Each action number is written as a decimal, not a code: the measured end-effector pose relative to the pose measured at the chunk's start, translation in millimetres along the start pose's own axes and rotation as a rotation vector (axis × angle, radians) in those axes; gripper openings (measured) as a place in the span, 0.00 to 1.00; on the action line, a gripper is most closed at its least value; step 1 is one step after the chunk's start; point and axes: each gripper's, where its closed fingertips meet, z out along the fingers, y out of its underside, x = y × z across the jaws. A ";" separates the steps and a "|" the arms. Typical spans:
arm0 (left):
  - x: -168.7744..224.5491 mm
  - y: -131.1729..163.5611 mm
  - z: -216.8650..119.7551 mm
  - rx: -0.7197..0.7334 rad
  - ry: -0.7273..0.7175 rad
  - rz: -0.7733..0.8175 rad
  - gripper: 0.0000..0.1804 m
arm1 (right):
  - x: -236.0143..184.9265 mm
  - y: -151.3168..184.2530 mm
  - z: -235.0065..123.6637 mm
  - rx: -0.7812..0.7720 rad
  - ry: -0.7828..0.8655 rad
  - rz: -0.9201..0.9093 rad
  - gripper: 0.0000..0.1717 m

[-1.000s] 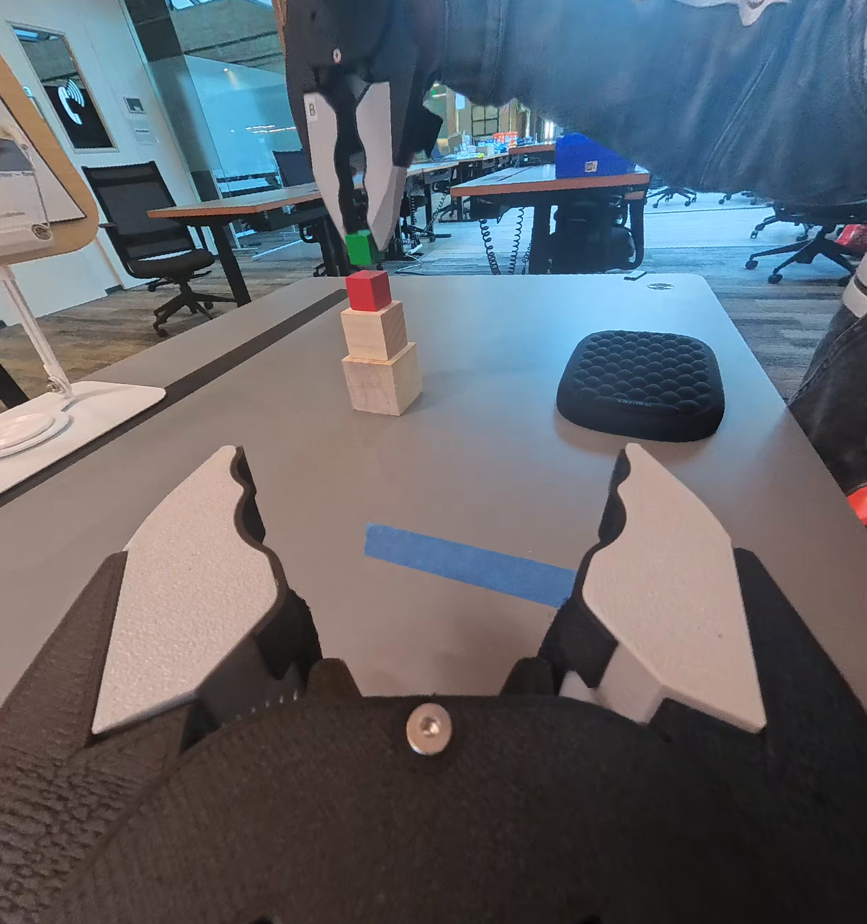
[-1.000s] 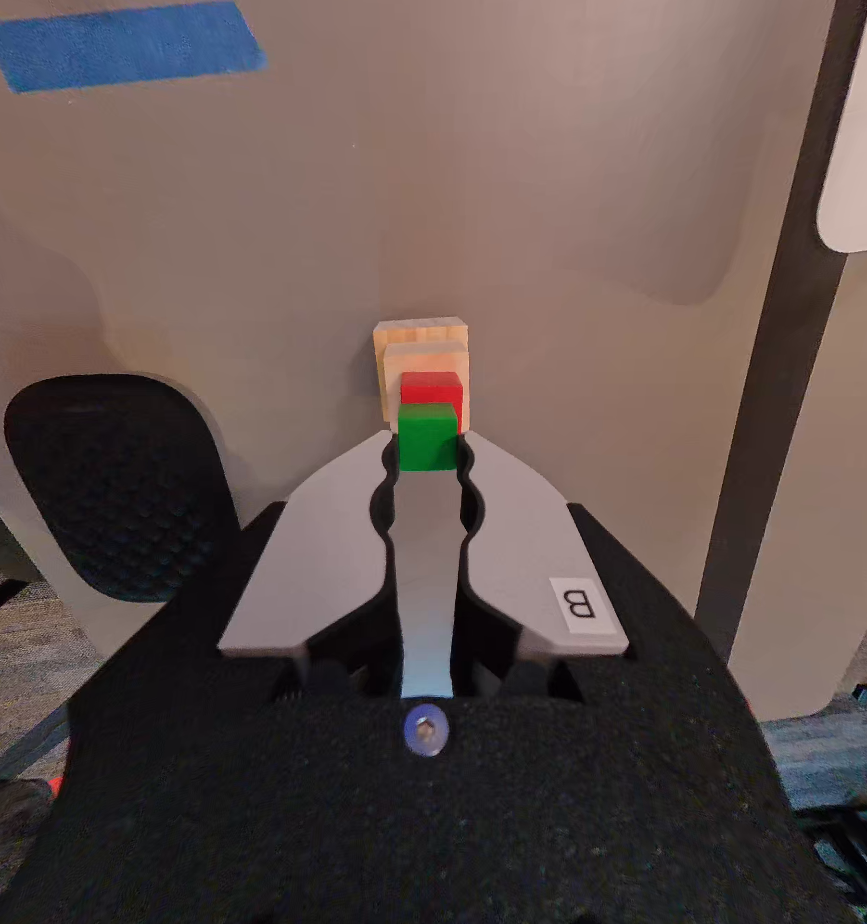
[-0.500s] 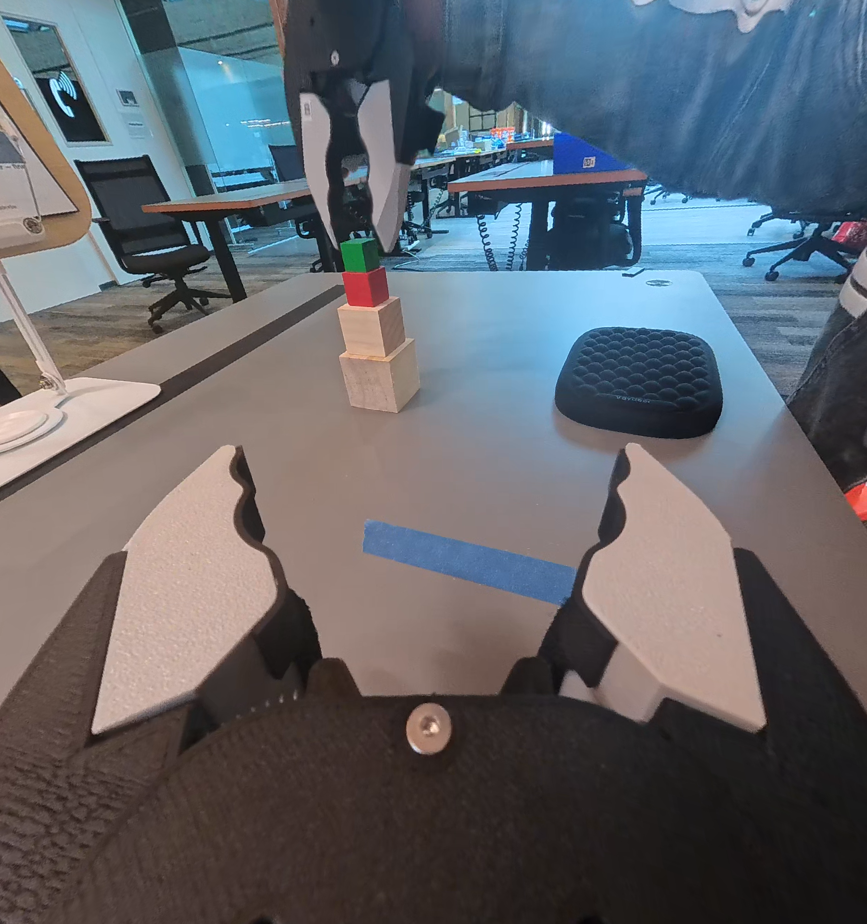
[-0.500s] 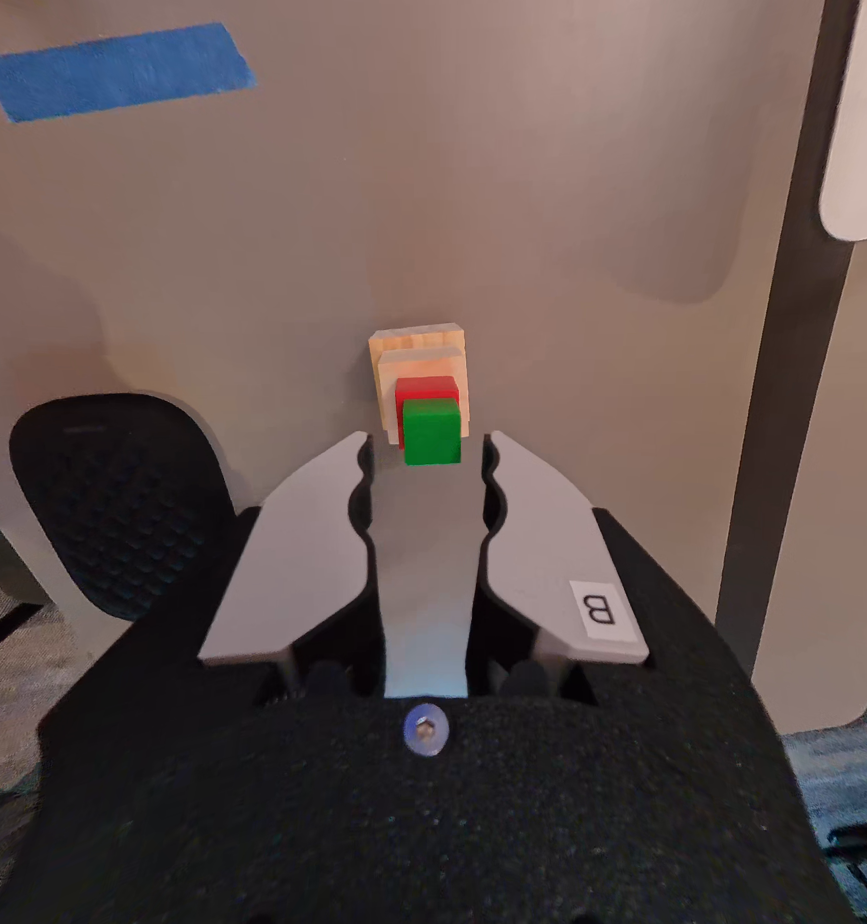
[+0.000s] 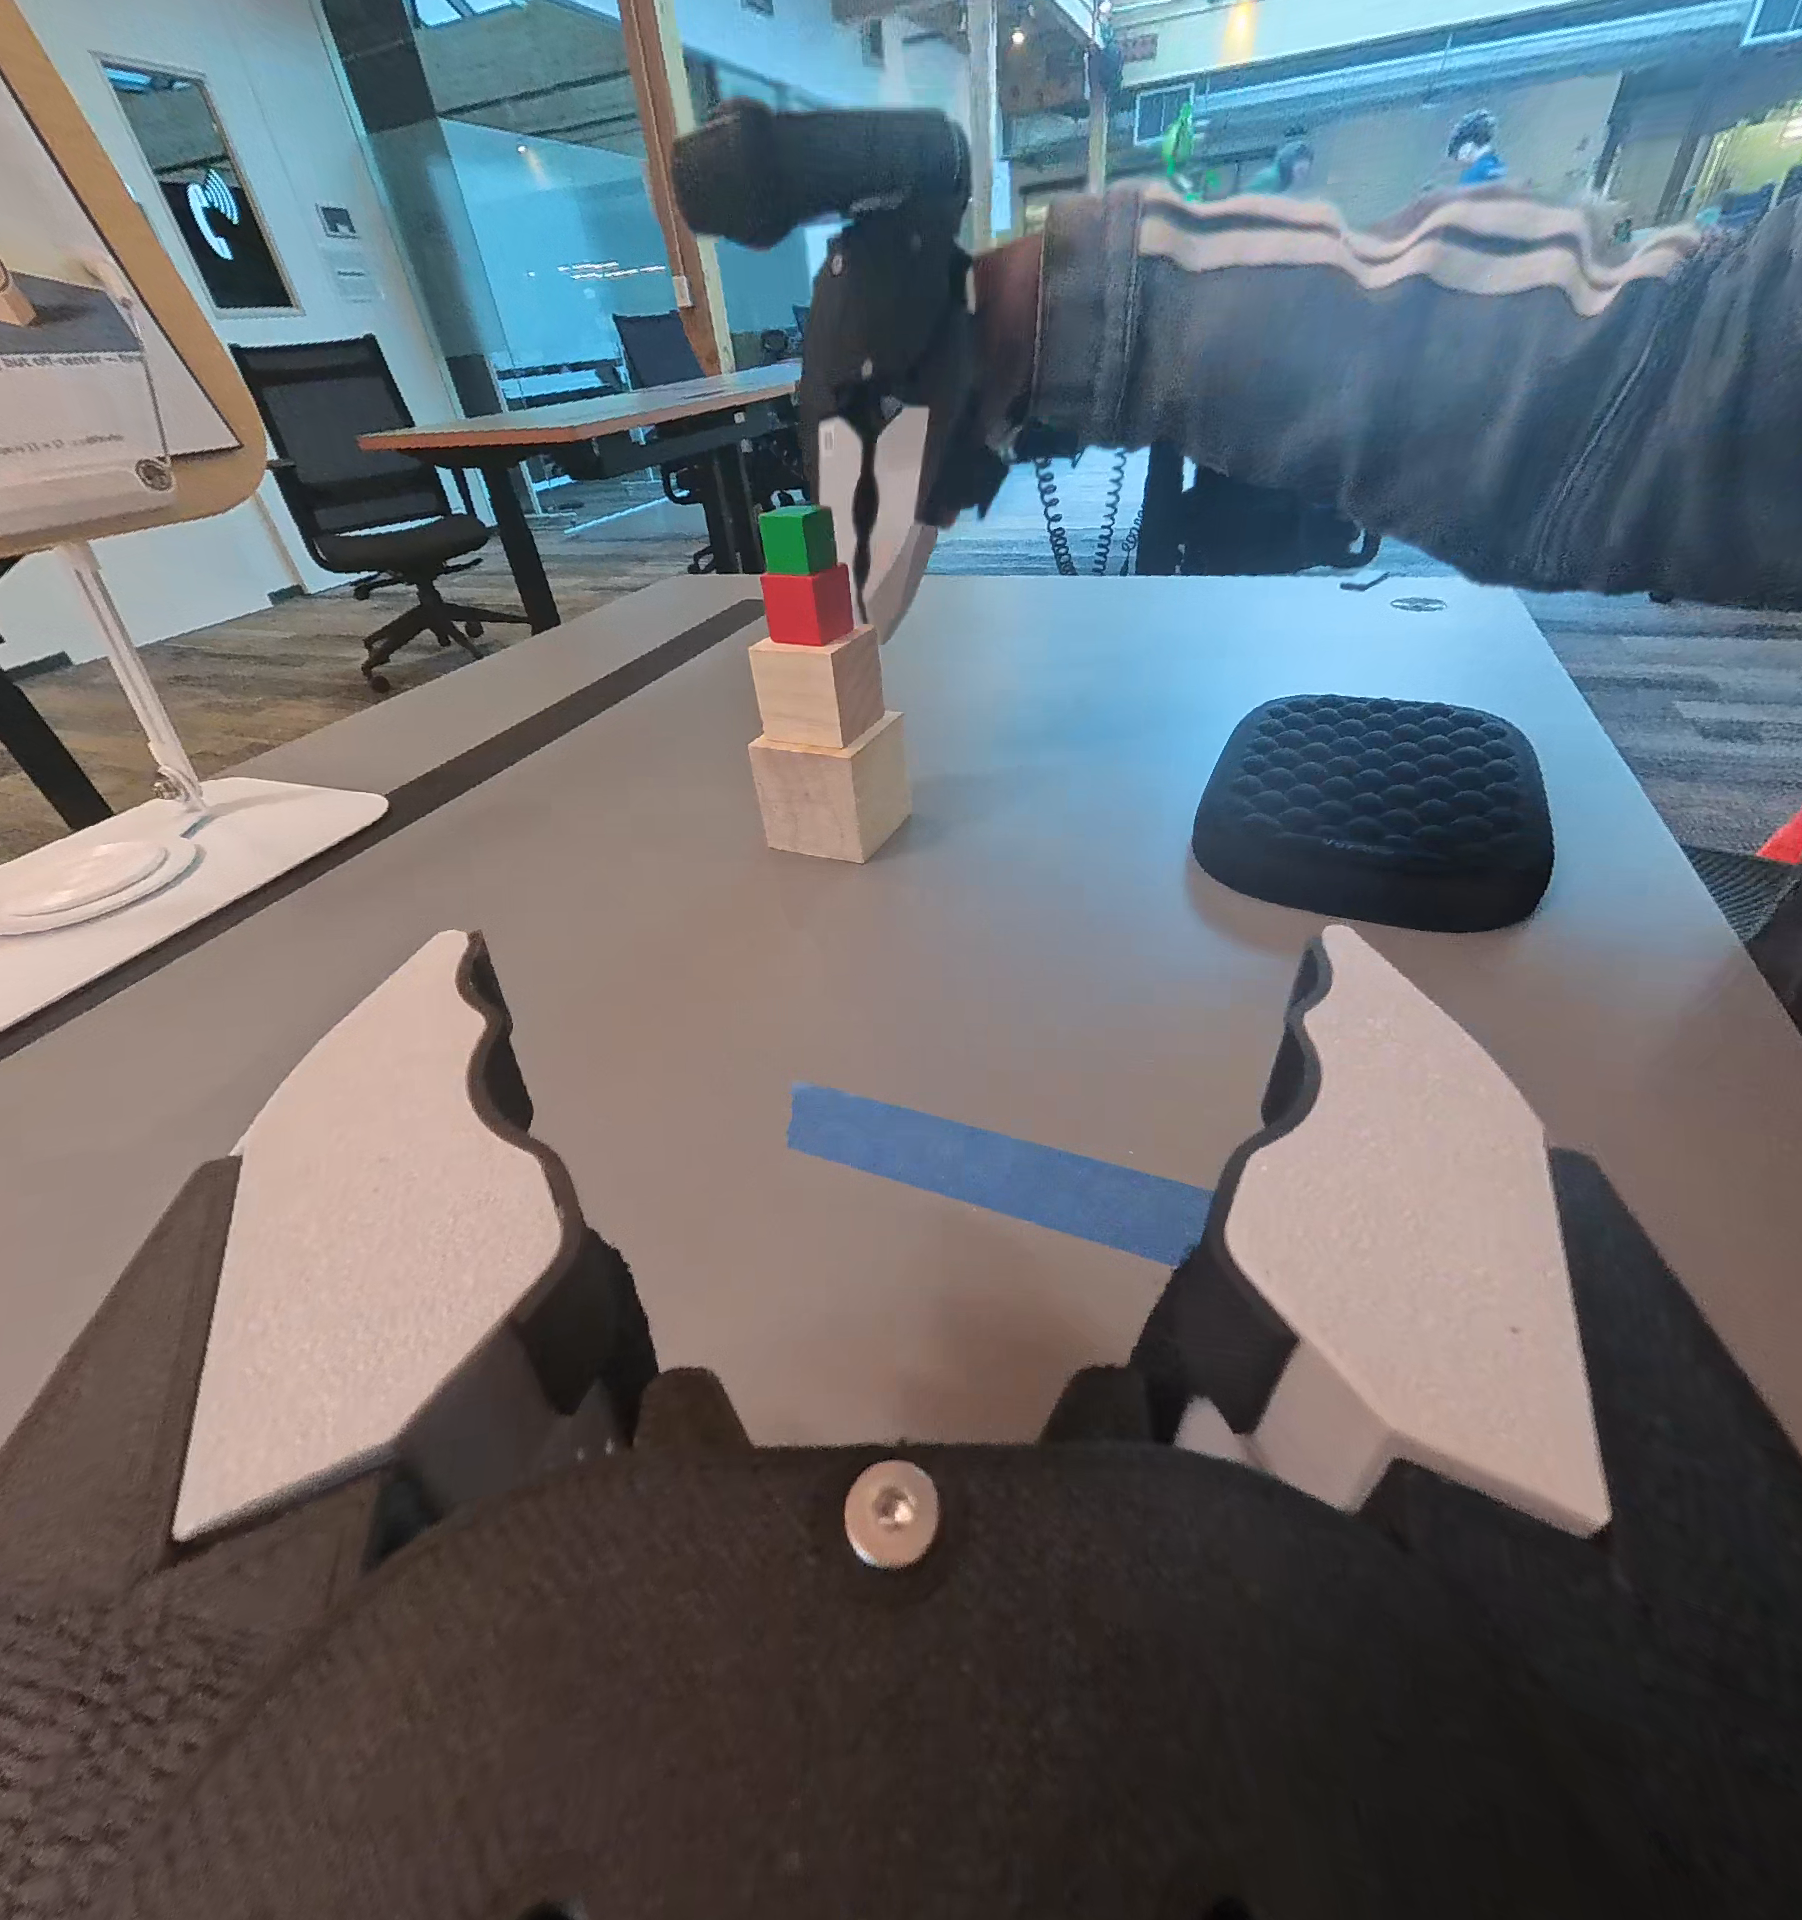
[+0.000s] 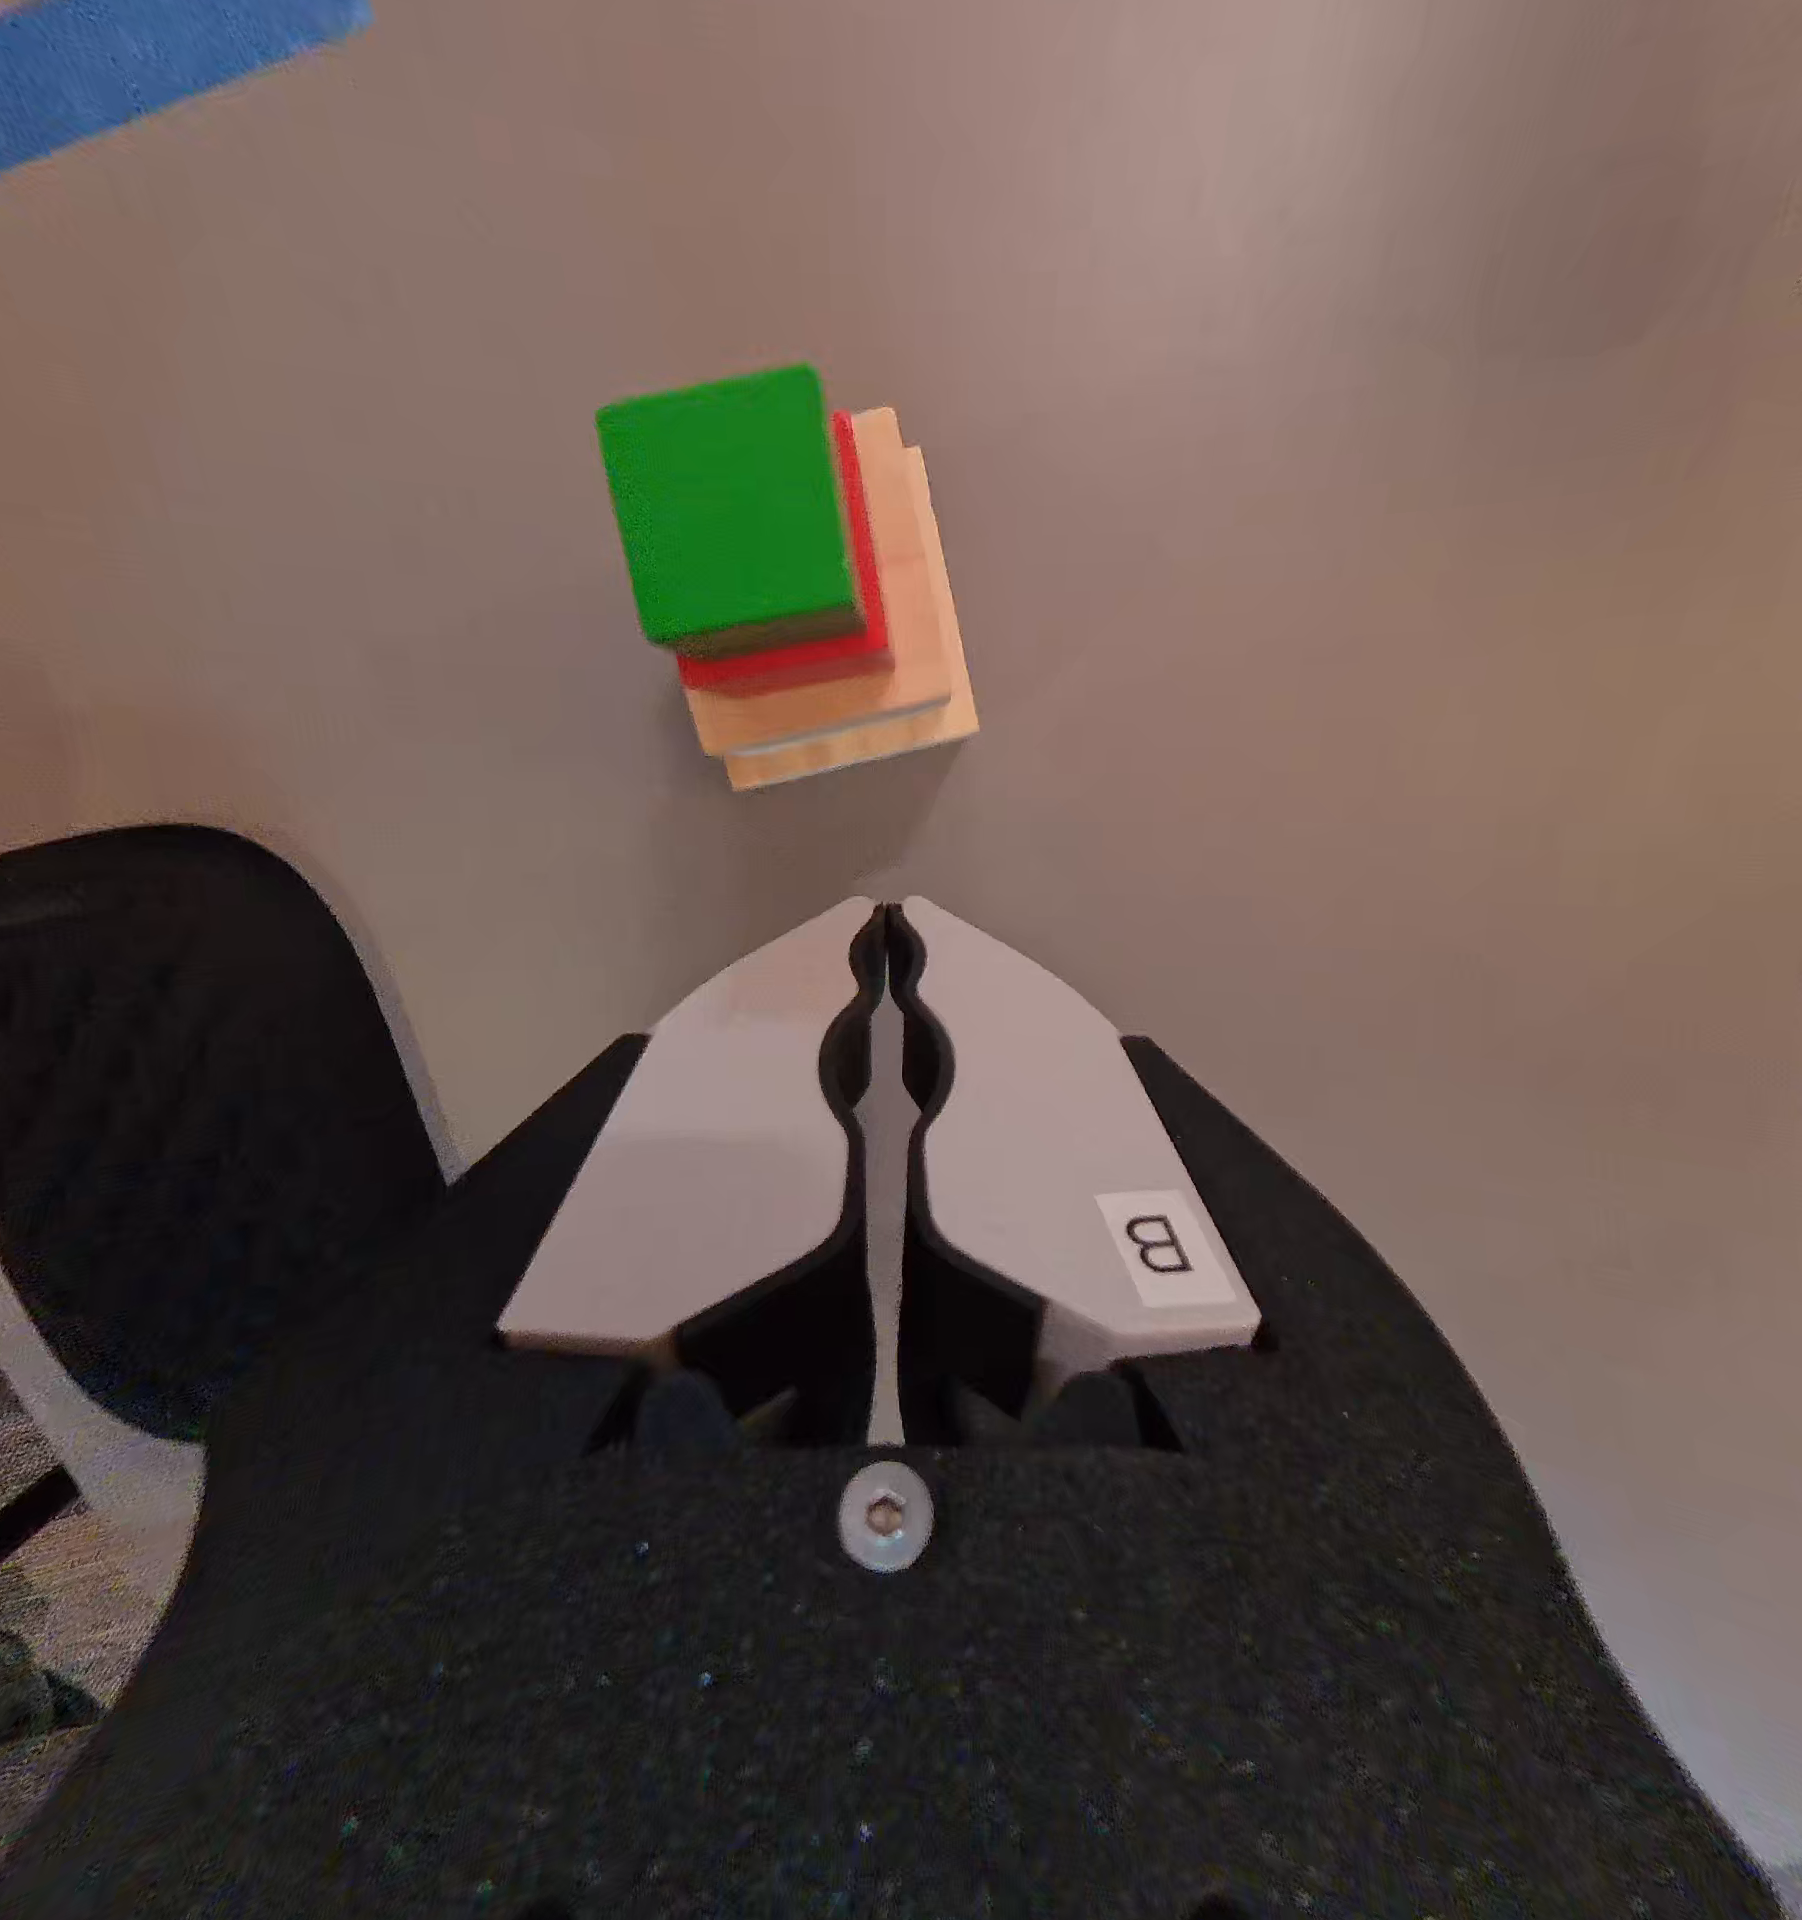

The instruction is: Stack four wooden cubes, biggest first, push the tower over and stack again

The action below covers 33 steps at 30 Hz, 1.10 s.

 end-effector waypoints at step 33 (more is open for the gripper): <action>1.4 2.3 0.2 -0.016 0.008 0.011 0.76 | -14.2 -43.2 30.9 -0.032 0.059 -0.174 0.65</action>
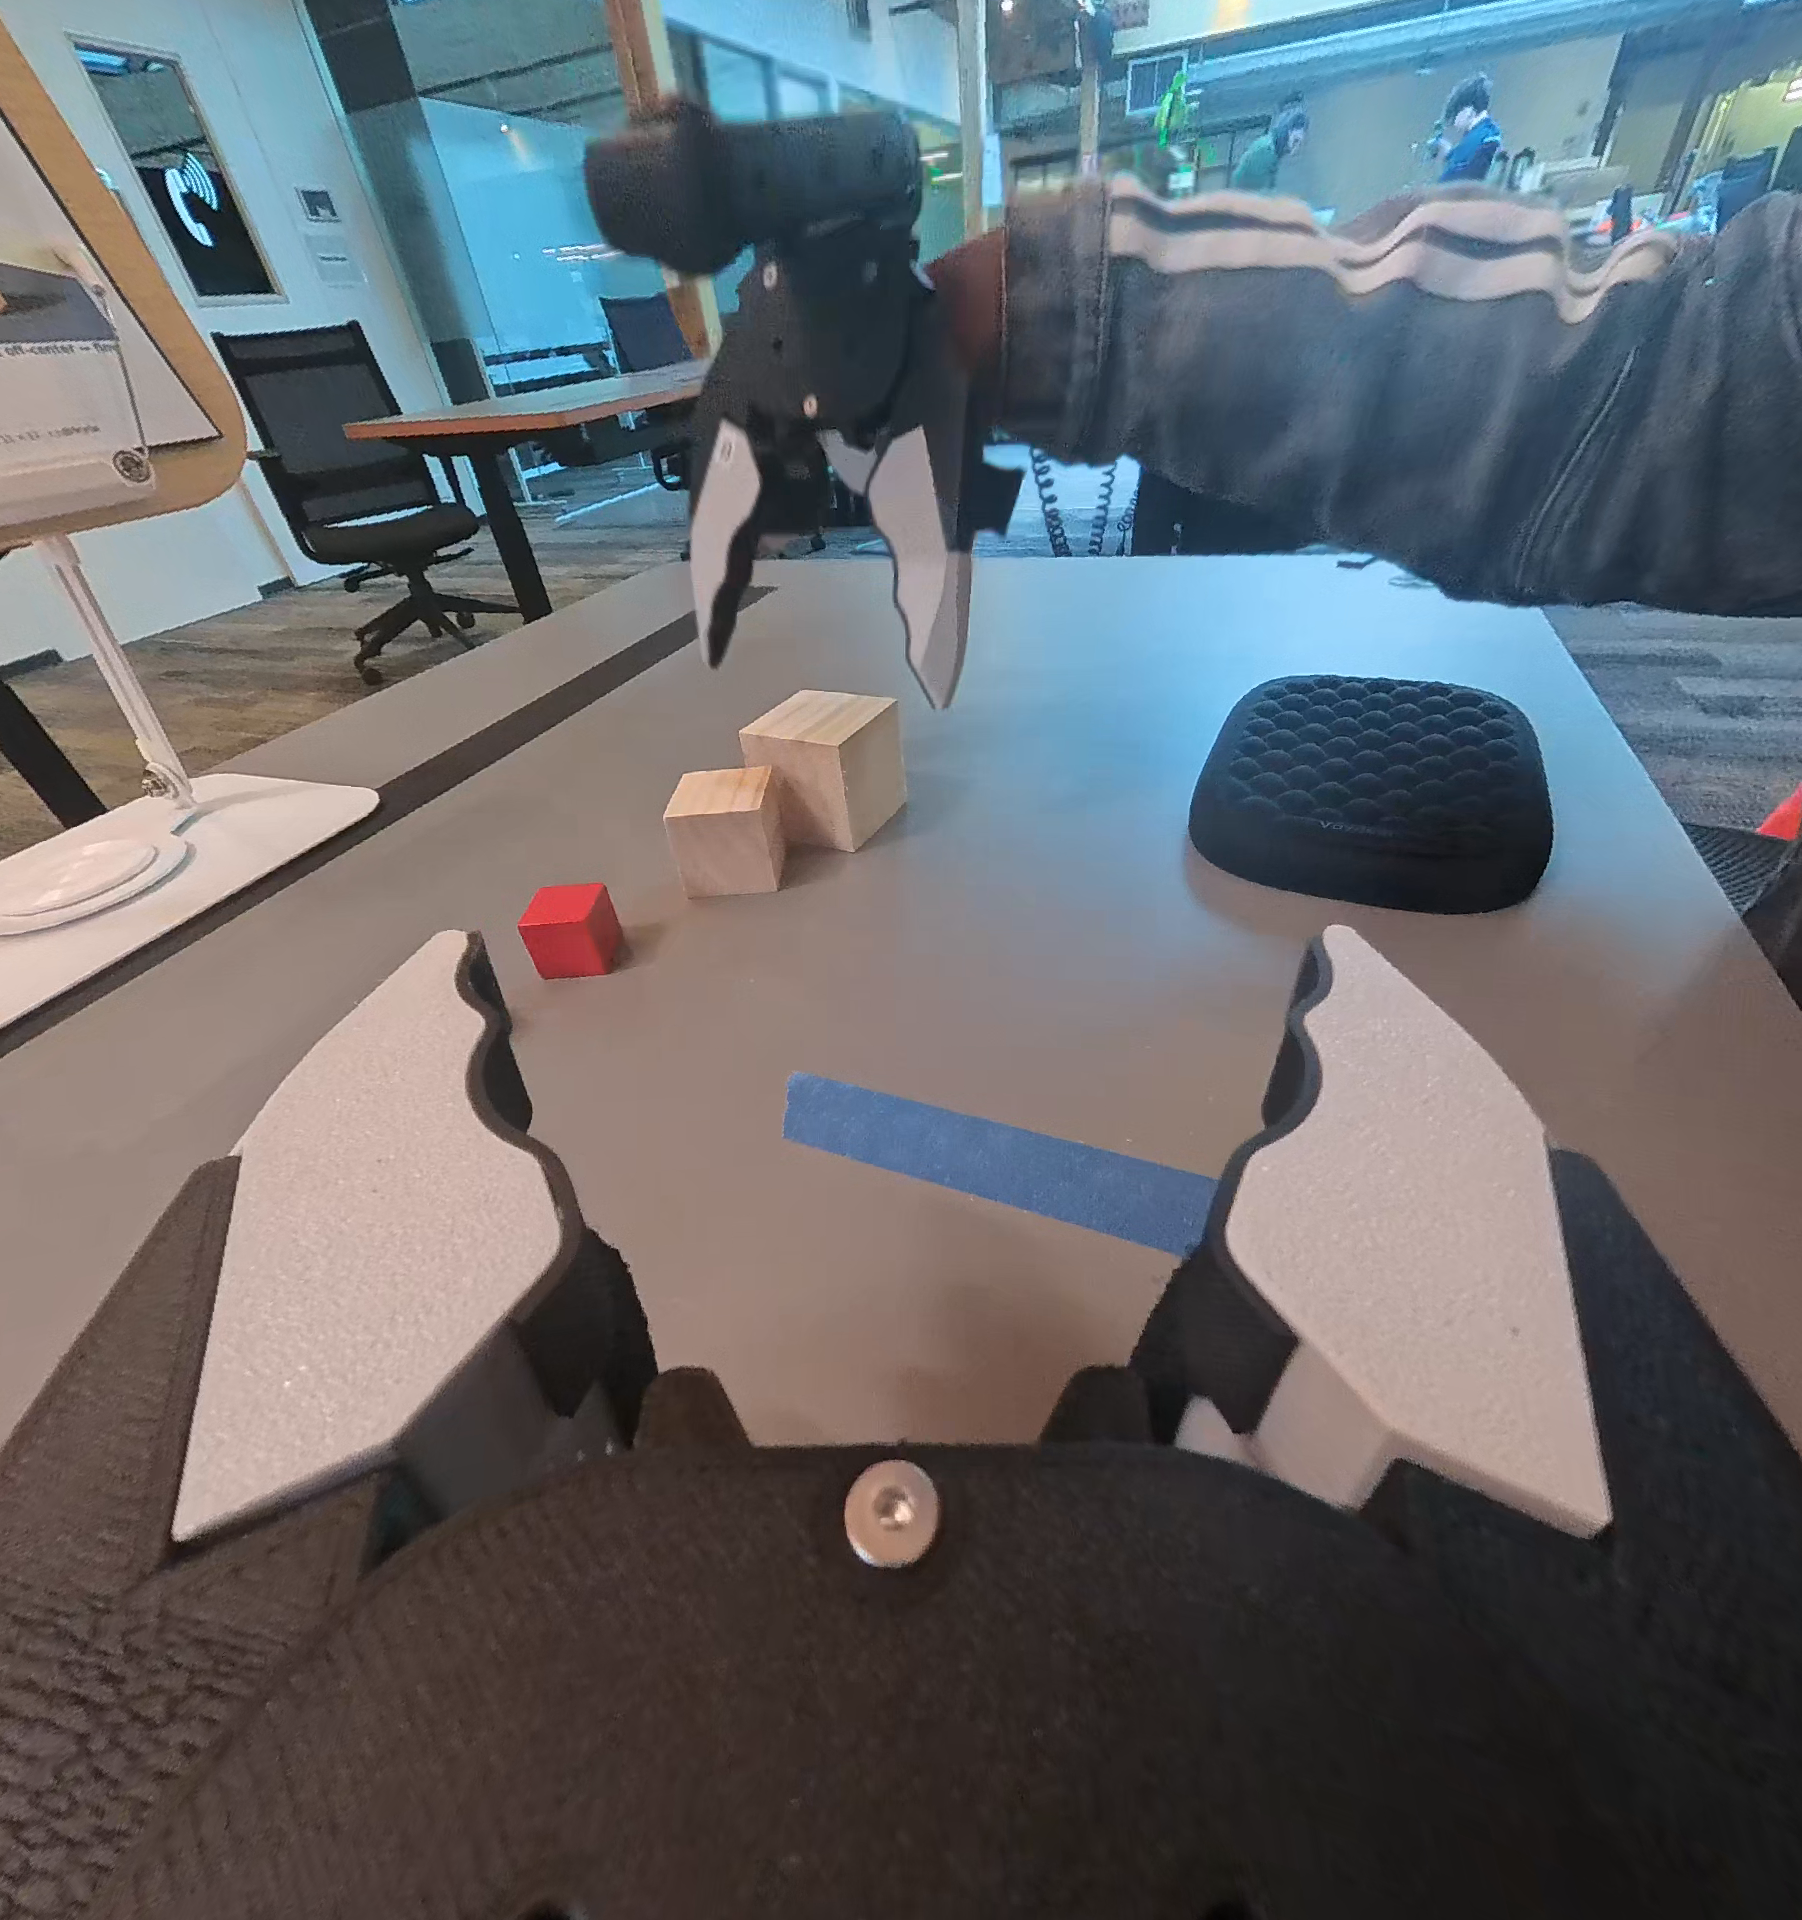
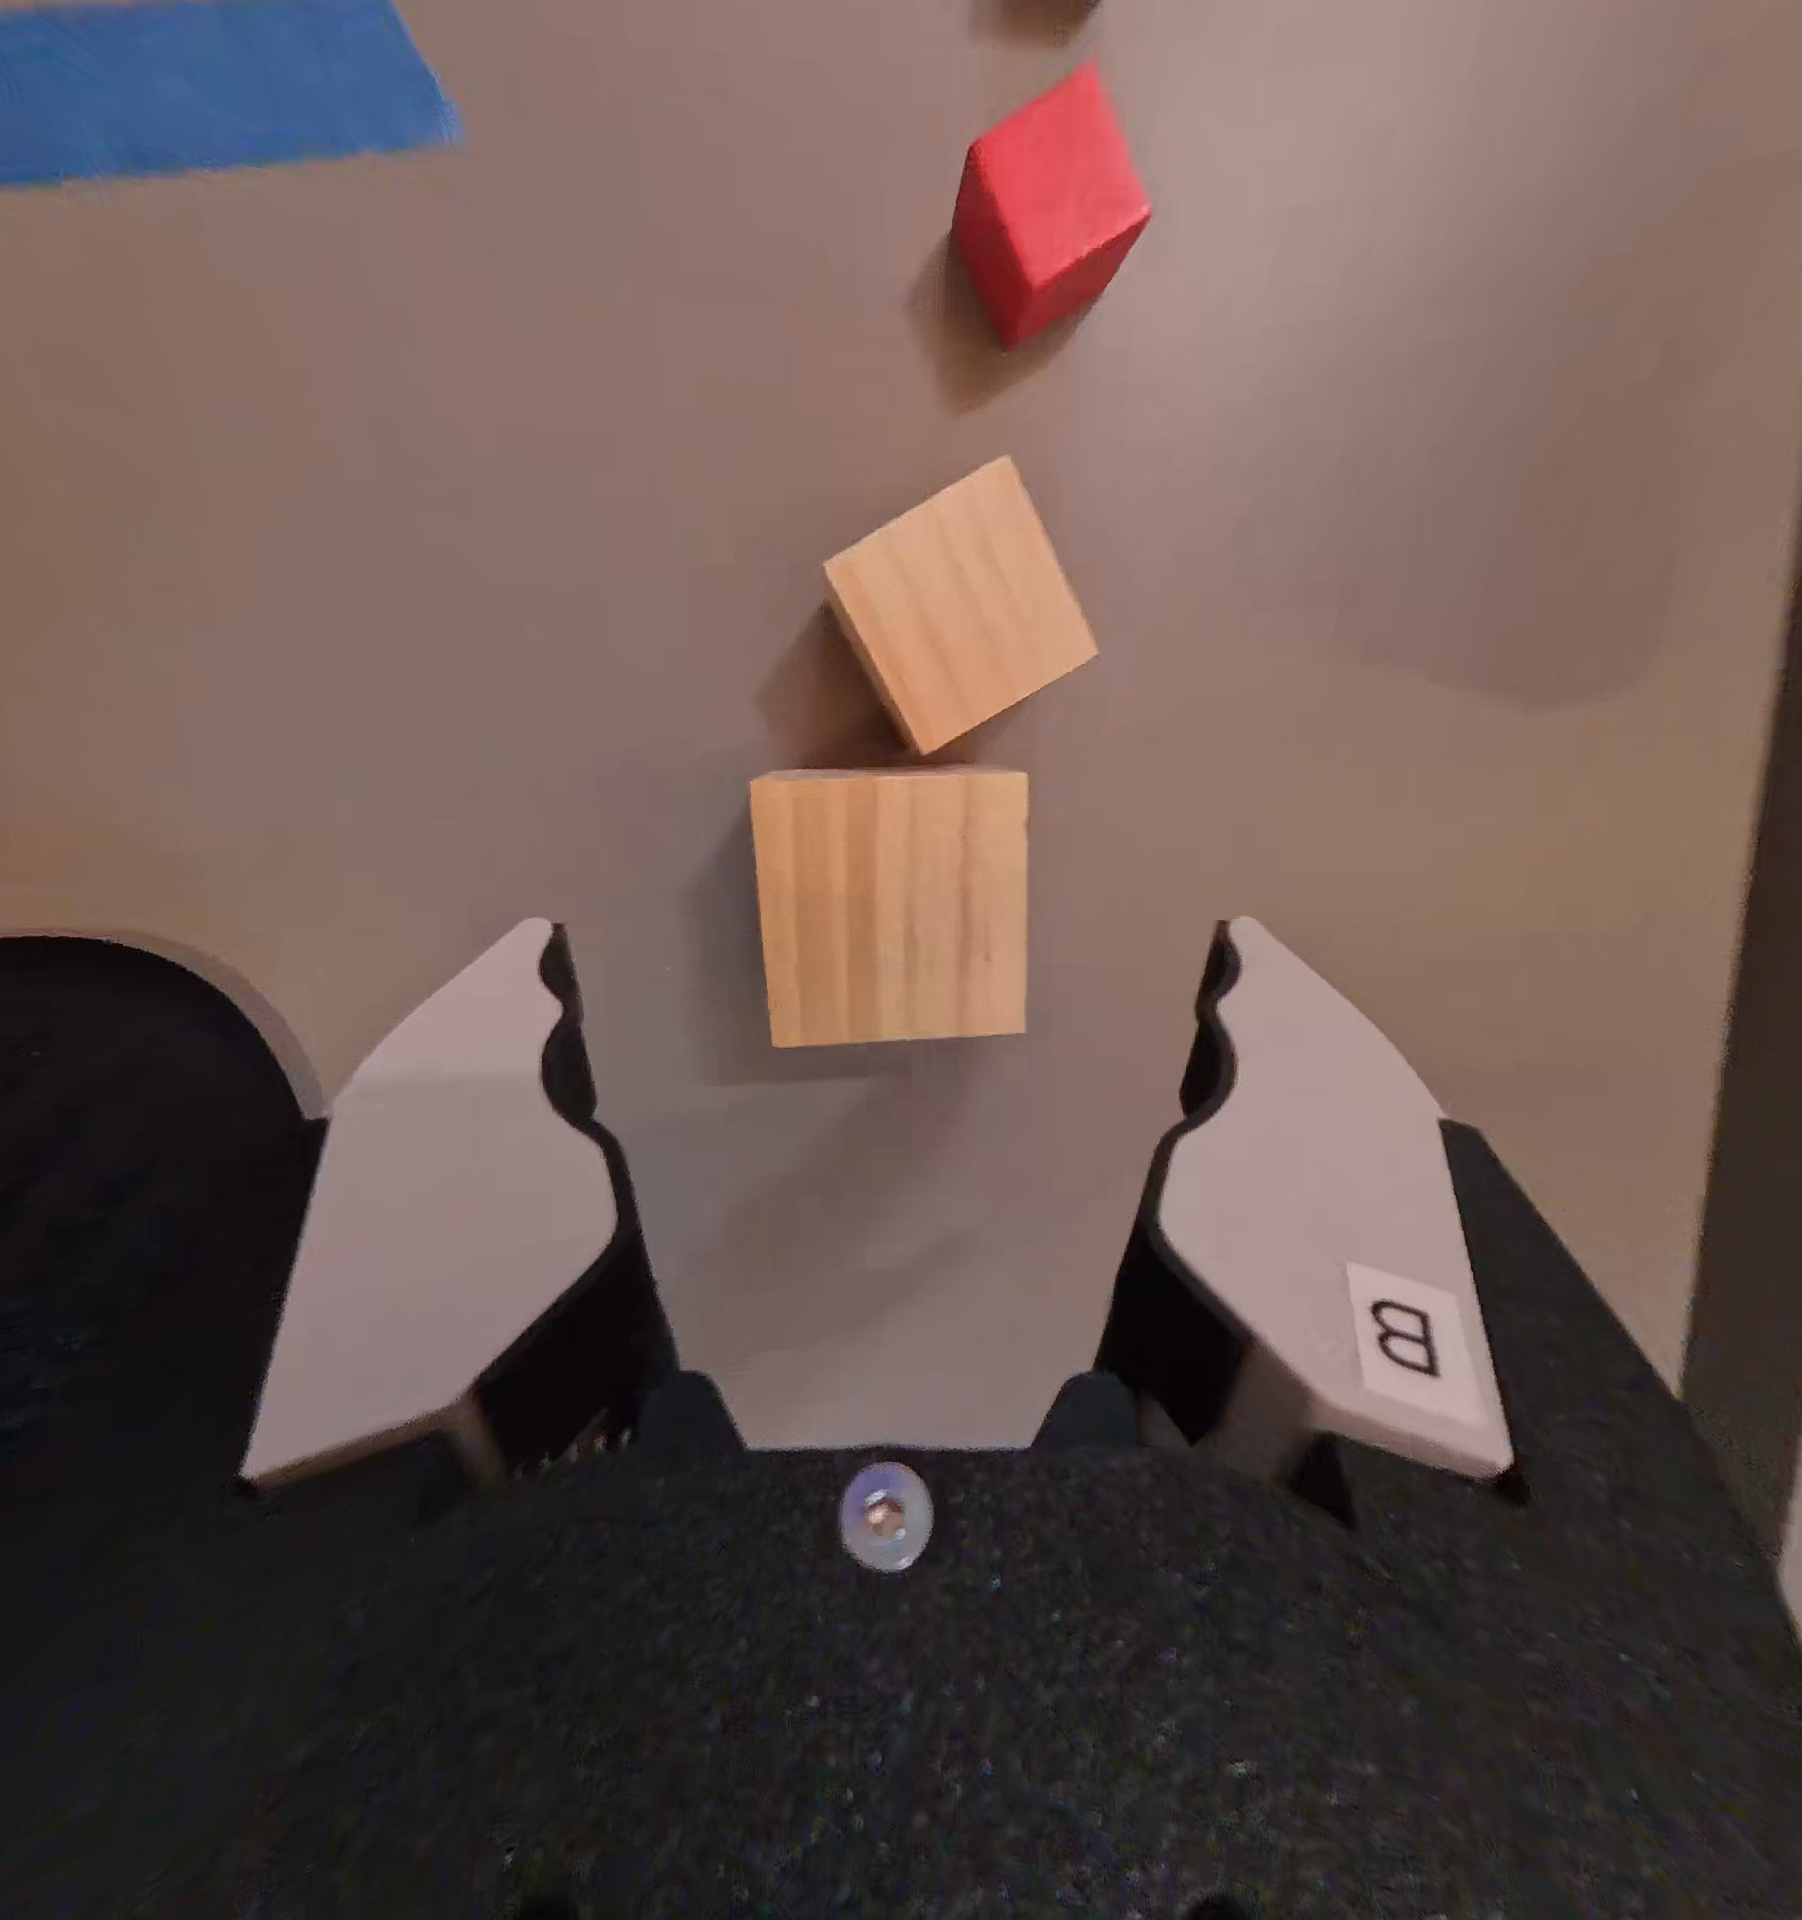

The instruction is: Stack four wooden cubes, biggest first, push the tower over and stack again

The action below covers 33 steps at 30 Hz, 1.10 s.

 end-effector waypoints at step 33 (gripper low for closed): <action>5.9 4.9 1.4 -0.022 0.038 0.003 0.77 | -147.5 -75.7 52.5 -0.102 -0.136 -0.101 0.39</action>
